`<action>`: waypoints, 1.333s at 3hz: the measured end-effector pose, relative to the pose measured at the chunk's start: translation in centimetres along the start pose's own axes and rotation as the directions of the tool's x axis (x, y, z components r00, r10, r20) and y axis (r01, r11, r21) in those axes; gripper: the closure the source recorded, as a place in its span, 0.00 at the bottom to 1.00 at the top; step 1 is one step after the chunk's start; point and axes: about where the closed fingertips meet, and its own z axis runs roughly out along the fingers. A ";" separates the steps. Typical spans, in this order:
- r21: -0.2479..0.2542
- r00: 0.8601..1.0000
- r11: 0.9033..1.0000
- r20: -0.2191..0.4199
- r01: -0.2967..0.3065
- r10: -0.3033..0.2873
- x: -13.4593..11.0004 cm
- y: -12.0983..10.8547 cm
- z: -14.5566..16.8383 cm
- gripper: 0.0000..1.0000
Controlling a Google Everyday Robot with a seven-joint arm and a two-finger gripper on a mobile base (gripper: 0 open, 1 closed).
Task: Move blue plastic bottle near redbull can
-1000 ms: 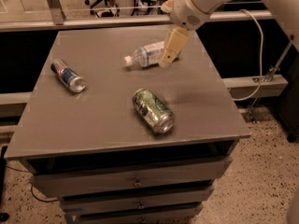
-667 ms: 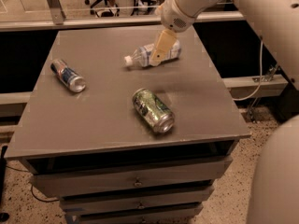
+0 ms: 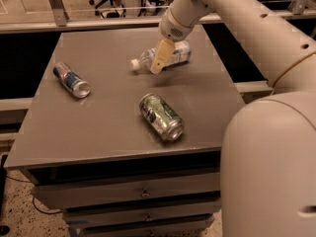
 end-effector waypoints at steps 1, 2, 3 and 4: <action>-0.029 0.999 1.000 -0.037 -0.010 0.009 0.9 -0.4 2.3 0.00; -0.059 0.998 0.998 -0.057 0.000 -0.003 1.8 -0.1 3.3 0.18; -0.065 0.998 0.998 -0.054 0.012 -0.016 2.3 -0.1 3.0 0.42; -0.056 0.999 0.998 -0.024 0.038 -0.039 1.5 0.1 1.6 0.65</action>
Offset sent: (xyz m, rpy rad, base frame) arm 0.0149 -0.0094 -0.0439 -0.0805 0.0781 0.0316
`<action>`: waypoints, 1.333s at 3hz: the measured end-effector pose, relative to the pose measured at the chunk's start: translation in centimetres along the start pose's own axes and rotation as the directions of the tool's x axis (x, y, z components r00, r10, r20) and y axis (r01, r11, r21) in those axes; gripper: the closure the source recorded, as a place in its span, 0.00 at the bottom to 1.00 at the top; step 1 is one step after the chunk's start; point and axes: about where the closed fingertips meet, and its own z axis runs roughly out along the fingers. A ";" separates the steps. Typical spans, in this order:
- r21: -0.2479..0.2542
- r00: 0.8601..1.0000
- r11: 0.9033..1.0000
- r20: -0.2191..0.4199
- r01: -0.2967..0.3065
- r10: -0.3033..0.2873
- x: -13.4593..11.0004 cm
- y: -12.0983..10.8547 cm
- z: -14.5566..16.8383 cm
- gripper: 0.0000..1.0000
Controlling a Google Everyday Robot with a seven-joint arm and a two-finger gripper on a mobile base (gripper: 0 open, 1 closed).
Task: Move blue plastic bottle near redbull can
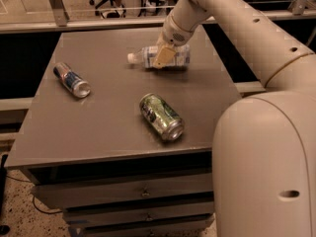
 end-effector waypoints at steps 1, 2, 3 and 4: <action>0.015 0.999 1.000 0.036 0.022 -0.023 -1.2 0.5 -1.4 0.88; 0.024 0.996 0.999 0.087 0.027 -0.029 -2.4 0.9 -2.8 1.00; 0.022 0.983 1.000 0.181 -0.007 0.003 -3.2 0.9 -4.3 1.00; 0.011 0.949 0.999 0.313 -0.040 0.034 -4.9 0.8 -5.9 1.00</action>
Offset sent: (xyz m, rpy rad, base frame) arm -0.0293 0.0098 0.0619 0.1436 -0.0709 0.0459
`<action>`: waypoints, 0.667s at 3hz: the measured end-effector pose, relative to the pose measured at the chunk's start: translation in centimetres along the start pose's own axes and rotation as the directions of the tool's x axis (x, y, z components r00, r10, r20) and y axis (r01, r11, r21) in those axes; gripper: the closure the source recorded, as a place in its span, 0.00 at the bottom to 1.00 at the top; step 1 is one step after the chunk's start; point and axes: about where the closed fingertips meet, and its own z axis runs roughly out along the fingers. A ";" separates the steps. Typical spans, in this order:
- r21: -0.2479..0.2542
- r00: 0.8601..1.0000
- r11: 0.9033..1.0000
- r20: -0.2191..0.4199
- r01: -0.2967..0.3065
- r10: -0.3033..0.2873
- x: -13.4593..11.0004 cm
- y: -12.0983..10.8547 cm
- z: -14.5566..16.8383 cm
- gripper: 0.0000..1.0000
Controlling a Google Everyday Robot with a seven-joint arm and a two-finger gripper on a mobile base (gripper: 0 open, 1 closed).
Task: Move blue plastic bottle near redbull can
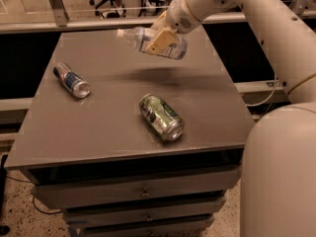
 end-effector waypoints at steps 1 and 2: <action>-0.016 0.980 0.999 0.194 -0.046 0.049 -3.1 -0.3 -0.6 1.00; -0.029 0.918 0.992 0.376 -0.123 0.125 -6.8 0.0 -1.6 1.00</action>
Offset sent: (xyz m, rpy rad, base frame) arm -0.0236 0.0598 0.0883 0.6784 0.0733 -0.0321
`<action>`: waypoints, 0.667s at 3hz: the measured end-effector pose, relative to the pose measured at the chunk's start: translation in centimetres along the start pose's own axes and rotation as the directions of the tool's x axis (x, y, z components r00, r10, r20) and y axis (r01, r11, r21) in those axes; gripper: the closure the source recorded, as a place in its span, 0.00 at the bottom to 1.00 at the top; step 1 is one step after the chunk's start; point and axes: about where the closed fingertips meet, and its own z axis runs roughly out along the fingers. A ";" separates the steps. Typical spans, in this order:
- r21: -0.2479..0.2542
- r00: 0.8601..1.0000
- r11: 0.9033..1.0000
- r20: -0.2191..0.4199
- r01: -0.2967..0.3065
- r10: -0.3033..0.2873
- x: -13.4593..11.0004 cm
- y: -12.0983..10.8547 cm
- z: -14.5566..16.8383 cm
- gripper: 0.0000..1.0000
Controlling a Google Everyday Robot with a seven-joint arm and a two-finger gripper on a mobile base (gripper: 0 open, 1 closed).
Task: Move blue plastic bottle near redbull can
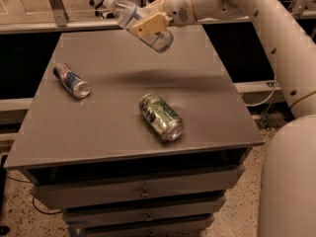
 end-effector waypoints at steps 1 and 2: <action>0.041 0.985 0.991 0.119 -0.128 0.123 -1.3 2.6 3.2 1.00; 0.046 0.985 0.991 0.126 -0.123 0.117 -1.8 3.0 3.3 1.00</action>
Offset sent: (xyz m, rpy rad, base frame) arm -0.0157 0.0136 0.0216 0.1140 0.0322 -0.0412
